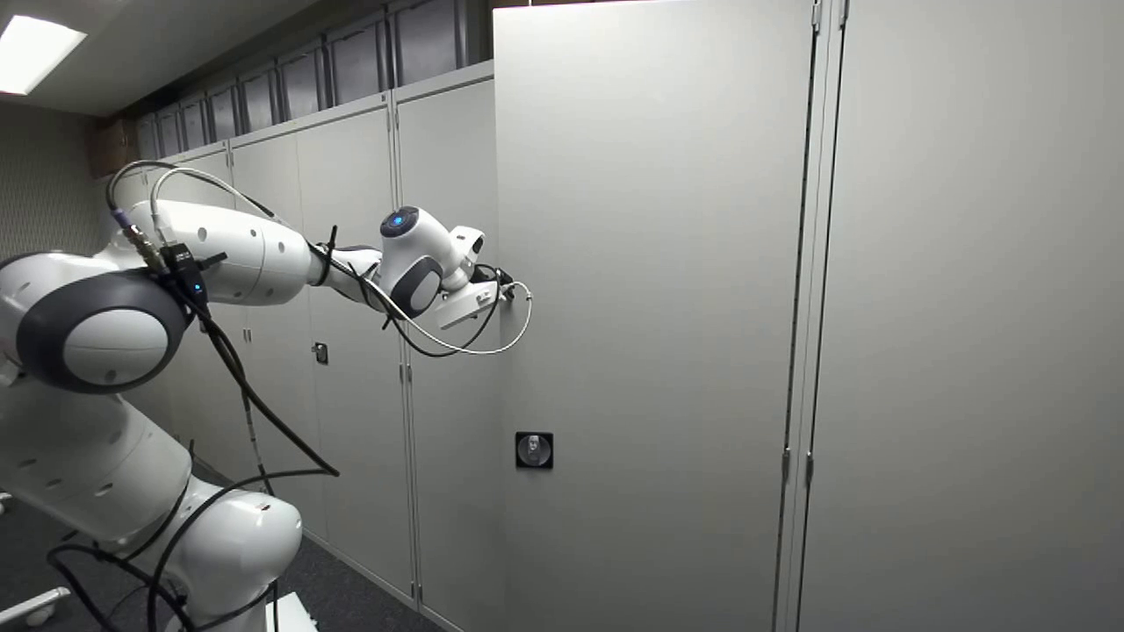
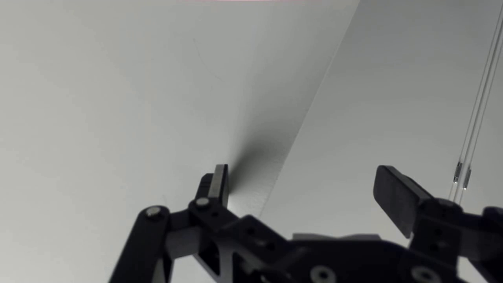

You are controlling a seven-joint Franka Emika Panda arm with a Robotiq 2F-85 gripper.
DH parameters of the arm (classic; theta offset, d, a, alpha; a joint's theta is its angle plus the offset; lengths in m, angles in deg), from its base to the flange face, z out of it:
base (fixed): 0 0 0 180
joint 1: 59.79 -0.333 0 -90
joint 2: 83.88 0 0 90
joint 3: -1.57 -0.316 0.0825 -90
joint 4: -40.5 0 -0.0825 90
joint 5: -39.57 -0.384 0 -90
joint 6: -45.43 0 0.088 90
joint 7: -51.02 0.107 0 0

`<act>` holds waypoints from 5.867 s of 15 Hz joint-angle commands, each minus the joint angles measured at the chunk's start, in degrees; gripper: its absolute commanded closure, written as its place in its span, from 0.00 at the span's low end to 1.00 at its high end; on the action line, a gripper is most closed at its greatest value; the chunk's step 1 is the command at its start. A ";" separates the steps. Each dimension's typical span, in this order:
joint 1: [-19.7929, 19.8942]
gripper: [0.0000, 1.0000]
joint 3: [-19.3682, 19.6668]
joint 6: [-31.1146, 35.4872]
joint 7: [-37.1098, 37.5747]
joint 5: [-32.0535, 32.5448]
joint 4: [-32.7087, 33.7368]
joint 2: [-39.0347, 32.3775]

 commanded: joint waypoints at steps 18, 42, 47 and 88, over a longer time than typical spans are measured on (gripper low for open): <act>1.34 0.00 -1.27 -0.21 -1.29 -1.99 0.13 -0.32; 8.53 0.00 -14.18 -20.95 5.38 -3.58 -1.67 8.59; 9.93 0.00 -14.97 -29.83 6.82 -3.90 -1.42 13.37; 18.09 1.00 -6.33 -6.35 10.29 6.08 0.52 5.74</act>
